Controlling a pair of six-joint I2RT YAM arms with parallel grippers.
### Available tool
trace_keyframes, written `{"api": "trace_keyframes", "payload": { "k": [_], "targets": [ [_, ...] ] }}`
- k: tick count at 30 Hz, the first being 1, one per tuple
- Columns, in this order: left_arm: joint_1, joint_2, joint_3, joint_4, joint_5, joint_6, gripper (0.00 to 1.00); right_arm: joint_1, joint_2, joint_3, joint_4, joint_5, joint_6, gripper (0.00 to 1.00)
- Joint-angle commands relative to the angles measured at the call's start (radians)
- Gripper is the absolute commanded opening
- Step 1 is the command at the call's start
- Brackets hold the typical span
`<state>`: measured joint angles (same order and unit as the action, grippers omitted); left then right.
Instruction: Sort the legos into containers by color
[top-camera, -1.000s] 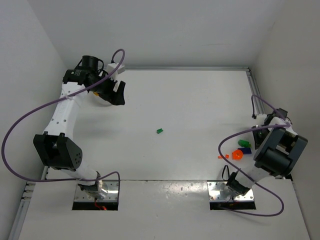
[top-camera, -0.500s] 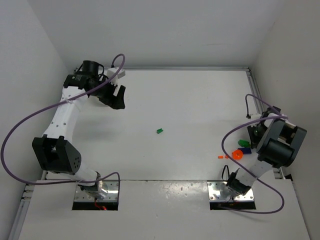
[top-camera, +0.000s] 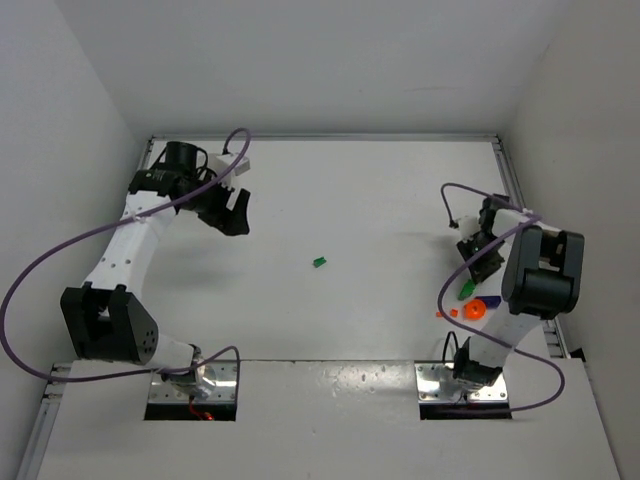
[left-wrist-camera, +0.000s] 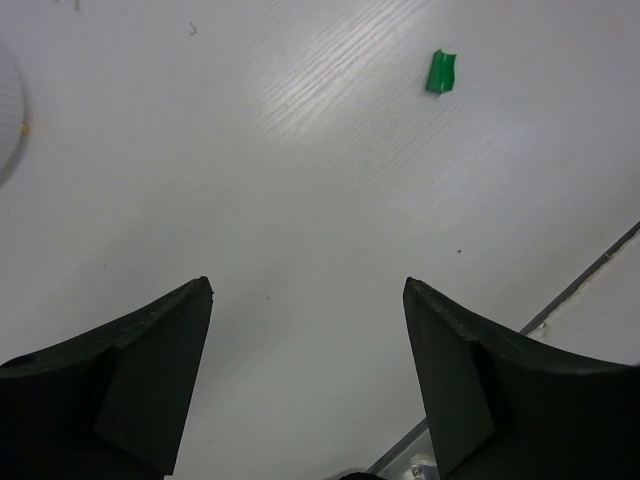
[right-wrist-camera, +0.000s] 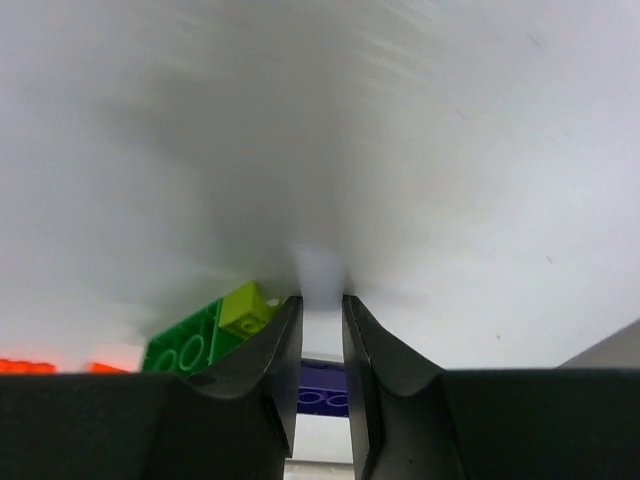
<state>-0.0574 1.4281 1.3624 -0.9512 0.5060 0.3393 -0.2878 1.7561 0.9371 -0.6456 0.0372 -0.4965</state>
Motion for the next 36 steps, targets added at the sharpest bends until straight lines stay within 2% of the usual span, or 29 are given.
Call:
{"api": "trace_keyframes", "payload": {
  "k": [1,8,13,19,22,25,27,32,36],
  "targets": [
    [0.030,-0.044,-0.026,0.042,0.040,0.030,0.83,0.094,0.068,0.022,-0.032,-0.089,0.039,0.24],
    [0.073,-0.087,-0.094,0.081,0.098,0.040,0.83,0.300,0.126,0.129,-0.121,-0.135,0.061,0.24],
    [0.073,-0.150,-0.137,0.111,0.135,0.029,0.83,0.360,0.117,0.242,-0.169,-0.186,0.081,0.24],
    [0.073,-0.218,-0.155,0.144,0.175,0.017,0.83,0.360,0.051,0.284,-0.248,-0.177,0.072,0.26],
    [0.073,-0.228,-0.175,0.154,0.184,0.027,0.84,0.342,0.025,0.260,-0.299,-0.155,0.017,0.33],
    [0.073,-0.250,-0.184,0.164,0.184,0.037,0.84,0.332,0.011,0.229,-0.321,-0.103,-0.043,0.43],
    [0.073,-0.259,-0.195,0.173,0.184,0.037,0.84,0.332,0.000,0.204,-0.330,-0.079,-0.054,0.56],
    [0.073,-0.288,-0.204,0.195,0.209,0.017,0.84,0.312,0.003,0.195,-0.296,-0.019,-0.043,0.58],
    [0.073,-0.299,-0.204,0.204,0.218,0.017,0.84,0.303,0.048,0.195,-0.296,-0.019,-0.025,0.51]
  ]
}}
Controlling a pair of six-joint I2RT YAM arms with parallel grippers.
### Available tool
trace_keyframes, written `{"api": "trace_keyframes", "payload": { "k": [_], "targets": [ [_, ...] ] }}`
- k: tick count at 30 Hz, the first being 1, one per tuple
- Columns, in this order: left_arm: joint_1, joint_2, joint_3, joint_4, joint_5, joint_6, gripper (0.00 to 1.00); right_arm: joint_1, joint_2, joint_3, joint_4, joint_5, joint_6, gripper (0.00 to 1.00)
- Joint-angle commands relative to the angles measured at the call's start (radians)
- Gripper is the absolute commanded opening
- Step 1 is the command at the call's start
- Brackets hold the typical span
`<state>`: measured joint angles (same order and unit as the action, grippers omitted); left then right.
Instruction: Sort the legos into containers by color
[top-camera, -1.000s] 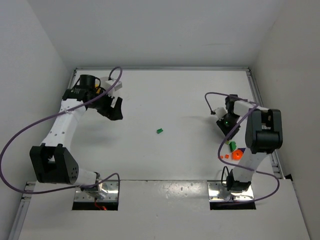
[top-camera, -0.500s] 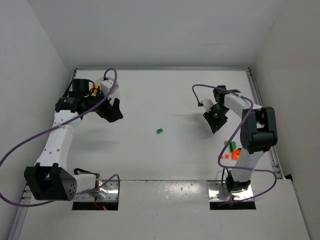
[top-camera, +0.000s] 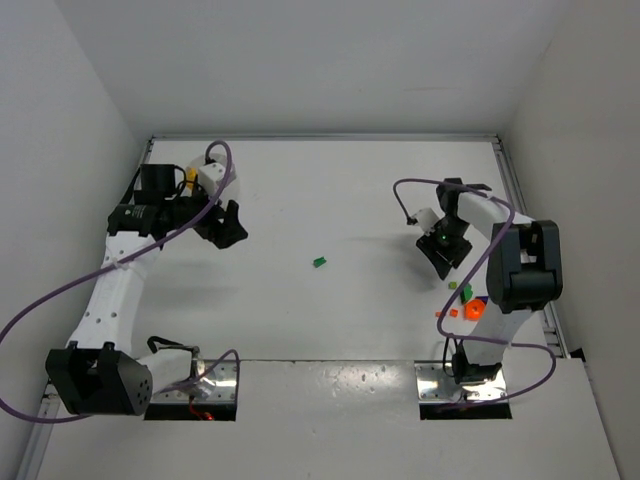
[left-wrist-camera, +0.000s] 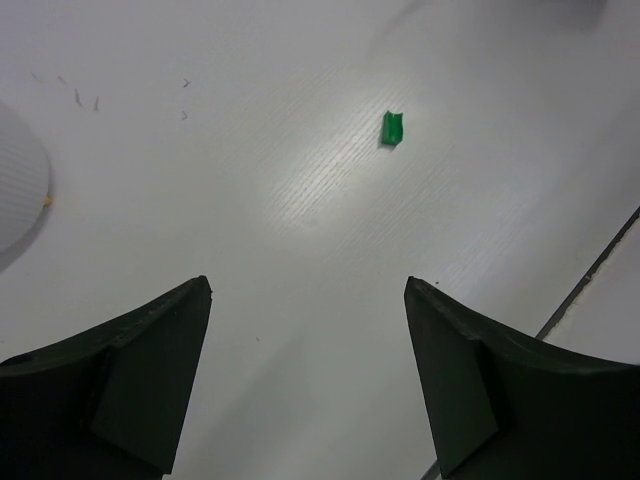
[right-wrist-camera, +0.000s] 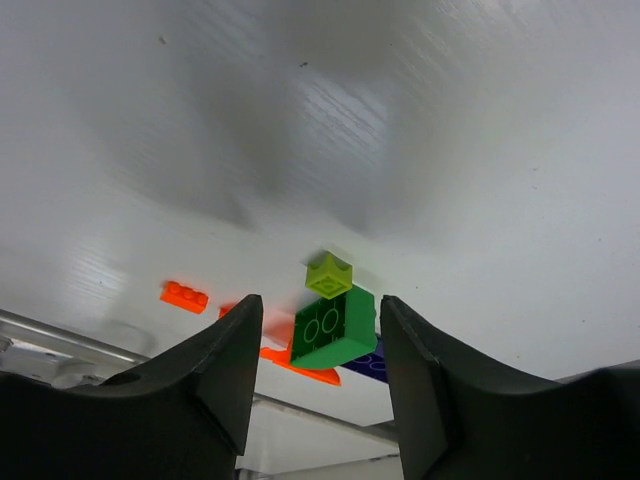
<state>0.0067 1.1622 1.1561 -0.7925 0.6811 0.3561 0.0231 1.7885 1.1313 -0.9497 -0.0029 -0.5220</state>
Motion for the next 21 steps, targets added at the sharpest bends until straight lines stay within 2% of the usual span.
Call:
{"api": "trace_keyframes", "payload": {
  "k": [1,7,15,21],
  "targets": [
    [0.009,-0.033,0.002,0.045,0.043,0.000,0.84,-0.008,0.026,0.001,0.008,0.021,0.000,0.51],
    [0.009,-0.042,-0.007,0.045,0.043,0.000,0.85,-0.017,0.035,-0.033,0.008,0.021,-0.067,0.47],
    [0.009,-0.033,-0.016,0.065,0.063,0.000,0.85,-0.017,0.026,-0.113,0.066,0.052,-0.144,0.47],
    [0.009,-0.024,-0.016,0.075,0.072,-0.009,0.85,-0.006,0.017,-0.134,0.118,0.090,-0.181,0.52]
  ]
}}
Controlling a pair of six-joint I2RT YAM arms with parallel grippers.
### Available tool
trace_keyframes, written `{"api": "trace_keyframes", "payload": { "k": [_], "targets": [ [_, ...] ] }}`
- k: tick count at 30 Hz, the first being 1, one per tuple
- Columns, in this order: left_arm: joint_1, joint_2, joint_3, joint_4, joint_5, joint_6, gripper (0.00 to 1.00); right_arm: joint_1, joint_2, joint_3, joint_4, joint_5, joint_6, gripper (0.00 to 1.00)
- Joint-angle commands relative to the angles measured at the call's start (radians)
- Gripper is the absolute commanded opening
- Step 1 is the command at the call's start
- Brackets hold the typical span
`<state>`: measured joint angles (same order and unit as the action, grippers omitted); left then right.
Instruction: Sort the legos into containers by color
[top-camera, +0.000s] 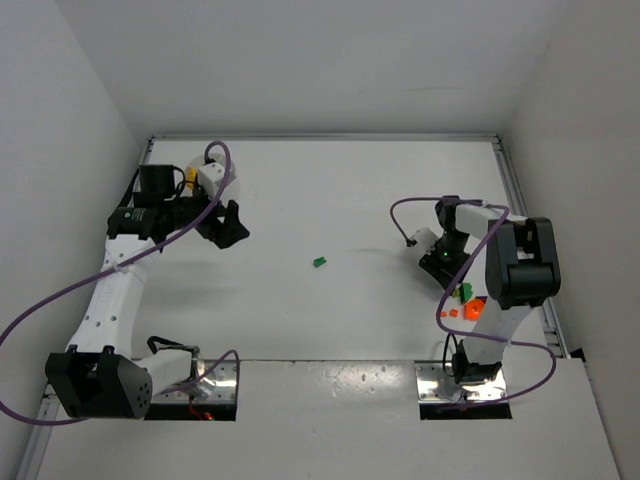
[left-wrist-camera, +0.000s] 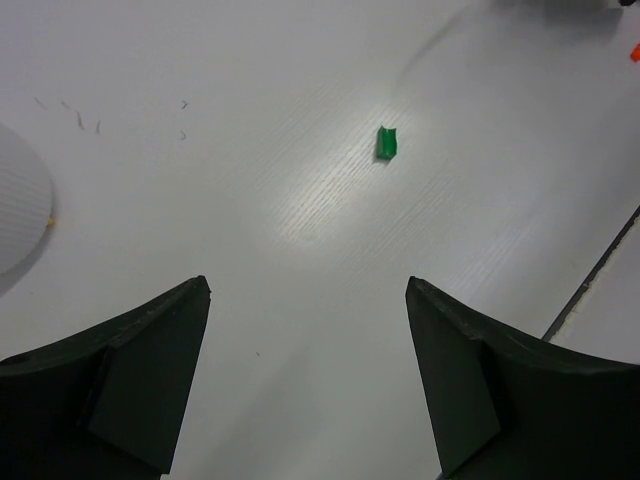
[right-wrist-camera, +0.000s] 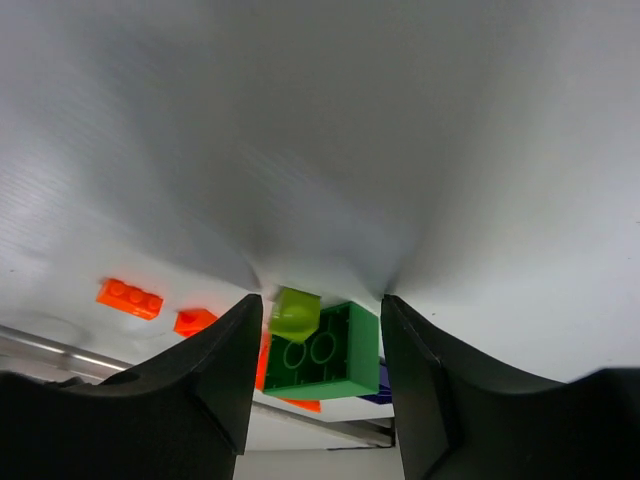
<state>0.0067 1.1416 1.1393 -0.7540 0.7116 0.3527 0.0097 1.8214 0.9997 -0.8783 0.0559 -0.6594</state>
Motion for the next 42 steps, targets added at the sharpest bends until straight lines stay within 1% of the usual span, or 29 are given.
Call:
{"api": "trace_keyframes", "payload": {
  "k": [1,9,14,15,24,33,34,36,37,40,42],
  "targets": [
    [0.009,0.006,0.000,0.036,0.042,-0.015,0.85,0.007,-0.016,-0.003,0.059,0.032,-0.043,0.52],
    [0.009,0.006,0.000,0.045,0.042,-0.015,0.85,0.016,0.007,-0.013,0.050,0.050,-0.072,0.51],
    [0.009,-0.003,-0.010,0.045,0.042,-0.015,0.85,0.016,-0.034,-0.042,0.030,0.050,-0.091,0.51],
    [0.009,-0.003,-0.019,0.045,0.042,-0.015,0.85,0.016,-0.034,-0.056,0.021,0.050,-0.091,0.49],
    [0.009,-0.003,-0.019,0.045,0.042,-0.006,0.85,0.016,-0.053,-0.118,0.012,0.059,-0.091,0.49],
    [0.009,-0.013,-0.038,0.054,0.042,-0.006,0.85,0.016,-0.042,-0.136,0.030,0.059,-0.091,0.36],
    [0.009,-0.013,-0.038,0.054,0.042,-0.006,0.85,0.016,-0.042,-0.136,0.042,0.059,-0.091,0.31],
    [0.009,-0.013,-0.047,0.064,0.042,-0.006,0.85,0.016,-0.030,-0.127,0.042,0.059,-0.080,0.27],
    [0.009,-0.013,-0.047,0.064,0.042,-0.006,0.85,0.016,-0.030,-0.118,0.042,0.059,-0.080,0.23],
    [0.009,-0.013,-0.047,0.064,0.042,-0.006,0.85,0.016,-0.019,-0.095,0.042,0.045,-0.071,0.17],
    [0.009,-0.013,-0.056,0.073,0.042,-0.006,0.85,0.016,-0.008,-0.078,0.042,0.033,-0.060,0.16]
  ]
}}
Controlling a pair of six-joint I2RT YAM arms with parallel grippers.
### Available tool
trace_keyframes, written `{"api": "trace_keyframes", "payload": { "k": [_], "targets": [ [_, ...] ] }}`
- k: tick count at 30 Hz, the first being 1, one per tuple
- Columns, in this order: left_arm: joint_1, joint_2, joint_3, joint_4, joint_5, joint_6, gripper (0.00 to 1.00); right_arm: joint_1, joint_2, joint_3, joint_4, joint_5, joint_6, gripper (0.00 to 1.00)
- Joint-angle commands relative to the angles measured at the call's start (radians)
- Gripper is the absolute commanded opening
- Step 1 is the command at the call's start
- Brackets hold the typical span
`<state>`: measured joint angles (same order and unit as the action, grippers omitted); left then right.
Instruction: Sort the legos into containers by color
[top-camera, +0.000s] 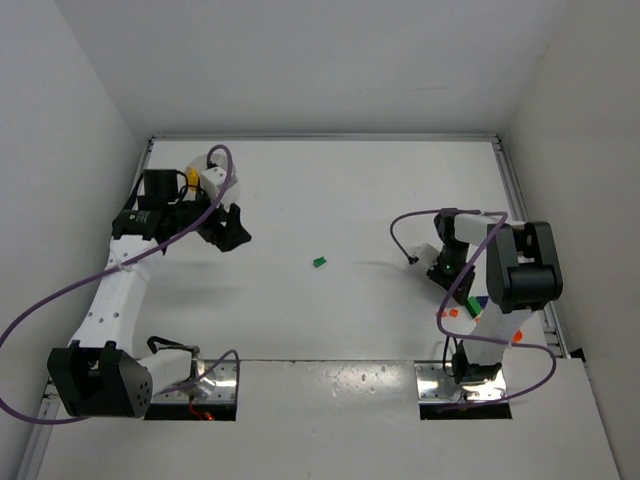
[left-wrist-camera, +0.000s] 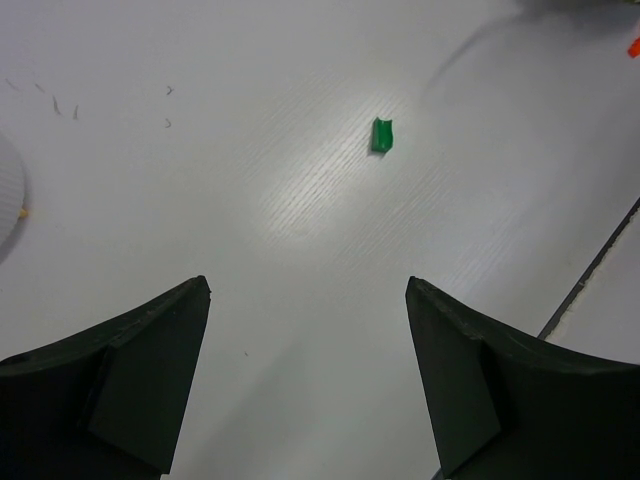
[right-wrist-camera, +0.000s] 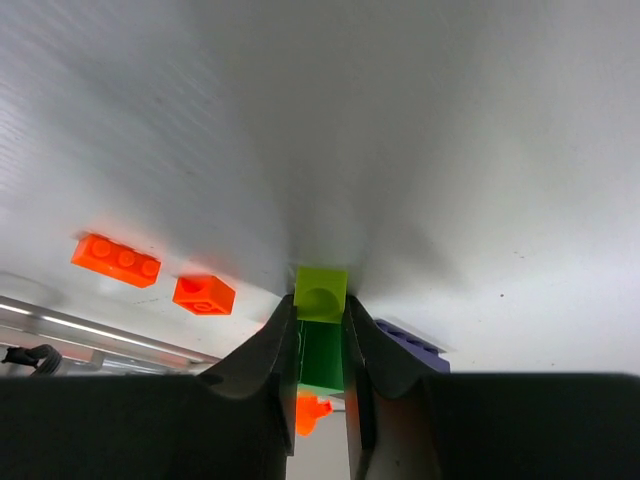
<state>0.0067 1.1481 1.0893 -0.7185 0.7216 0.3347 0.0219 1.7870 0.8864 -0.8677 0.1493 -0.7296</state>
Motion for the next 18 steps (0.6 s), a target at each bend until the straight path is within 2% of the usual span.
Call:
{"api": "trace_keyframes", "payload": {
  "k": [1,5,9,18],
  "targets": [
    [0.009,-0.019,-0.006,0.037,0.032,0.012,0.85,0.004,0.026,0.055,0.032,-0.076,0.024,0.15],
    [0.009,-0.028,-0.016,0.048,0.032,0.012,0.85,0.013,0.046,0.098,0.000,-0.117,0.042,0.13],
    [0.009,-0.028,-0.025,0.048,0.023,0.012,0.85,0.023,0.066,0.117,-0.010,-0.135,0.052,0.28],
    [0.009,-0.037,-0.034,0.048,0.022,0.012,0.85,0.050,0.095,0.137,-0.019,-0.157,0.091,0.34]
  ]
}}
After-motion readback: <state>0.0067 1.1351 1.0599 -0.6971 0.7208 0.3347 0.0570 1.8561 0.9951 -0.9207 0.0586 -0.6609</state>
